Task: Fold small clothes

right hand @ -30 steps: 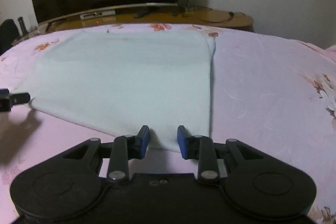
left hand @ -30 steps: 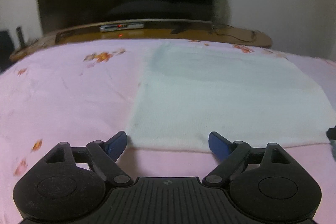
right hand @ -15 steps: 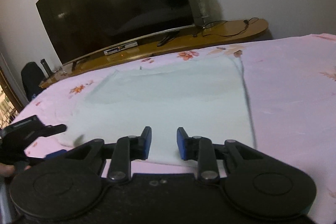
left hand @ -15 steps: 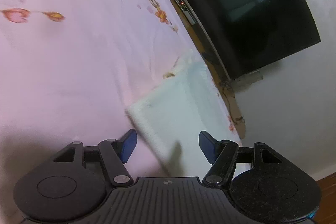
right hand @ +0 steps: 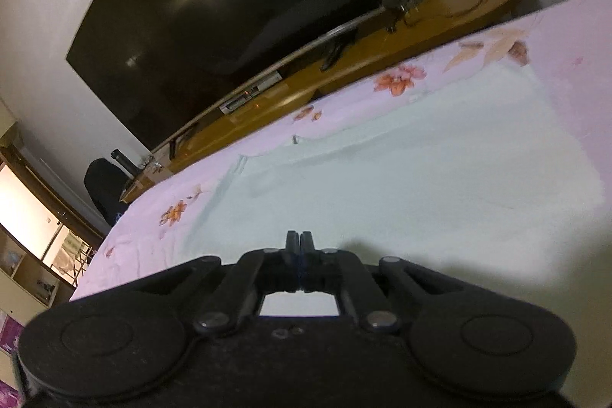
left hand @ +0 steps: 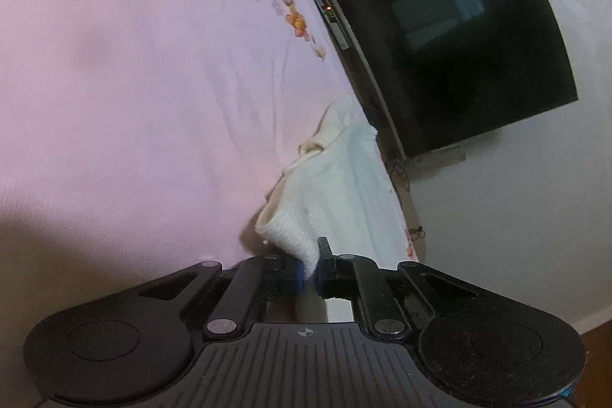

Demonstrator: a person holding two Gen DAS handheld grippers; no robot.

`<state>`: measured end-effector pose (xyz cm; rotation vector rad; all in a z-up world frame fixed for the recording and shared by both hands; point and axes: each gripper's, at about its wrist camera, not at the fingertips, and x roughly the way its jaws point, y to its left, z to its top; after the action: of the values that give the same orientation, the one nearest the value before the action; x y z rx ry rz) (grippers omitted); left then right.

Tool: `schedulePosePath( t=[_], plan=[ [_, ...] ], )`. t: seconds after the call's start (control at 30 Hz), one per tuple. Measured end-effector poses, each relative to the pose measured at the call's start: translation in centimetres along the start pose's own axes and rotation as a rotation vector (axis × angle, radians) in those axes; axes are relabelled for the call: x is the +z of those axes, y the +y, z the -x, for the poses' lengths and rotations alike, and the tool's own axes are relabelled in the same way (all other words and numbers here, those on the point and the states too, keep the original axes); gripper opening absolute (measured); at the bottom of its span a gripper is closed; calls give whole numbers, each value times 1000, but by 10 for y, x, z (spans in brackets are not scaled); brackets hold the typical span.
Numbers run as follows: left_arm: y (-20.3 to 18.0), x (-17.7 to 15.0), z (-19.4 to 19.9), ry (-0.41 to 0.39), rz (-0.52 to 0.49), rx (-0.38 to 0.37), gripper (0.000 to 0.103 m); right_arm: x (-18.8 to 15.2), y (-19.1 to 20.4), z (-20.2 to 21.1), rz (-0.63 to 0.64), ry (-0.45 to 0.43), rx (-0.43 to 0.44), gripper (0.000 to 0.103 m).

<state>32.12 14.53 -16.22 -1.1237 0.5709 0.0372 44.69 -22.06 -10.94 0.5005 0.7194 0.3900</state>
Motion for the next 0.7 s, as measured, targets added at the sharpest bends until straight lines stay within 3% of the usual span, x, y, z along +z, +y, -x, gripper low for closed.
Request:
schedulePosePath(
  t=[0.1, 0.2, 0.27, 0.4, 0.53, 0.6, 0.7],
  plan=[
    [-6, 4, -1, 21, -64, 4, 9, -9, -12, -27, -45, 96, -22, 1],
    [-14, 9, -3, 38, -106, -3, 9, -18, -28, -27, -118, 79, 39, 0],
    [-27, 13, -2, 26, -149, -45, 7, -21, -32, -24, -140, 76, 50, 0],
    [-101, 8, 2, 29, -412, -148, 7, -22, -29, -22, -130, 76, 44, 0],
    [-175, -17, -27, 196, -630, -234, 7, -17, -37, -16, -175, 78, 56, 0],
    [-203, -46, -47, 288, -749, -242, 7, -12, -52, 10, -255, 14, 27, 0],
    [-218, -94, -81, 410, -876, -201, 8, -4, -95, 78, -335, -118, -33, 16]
  ],
)
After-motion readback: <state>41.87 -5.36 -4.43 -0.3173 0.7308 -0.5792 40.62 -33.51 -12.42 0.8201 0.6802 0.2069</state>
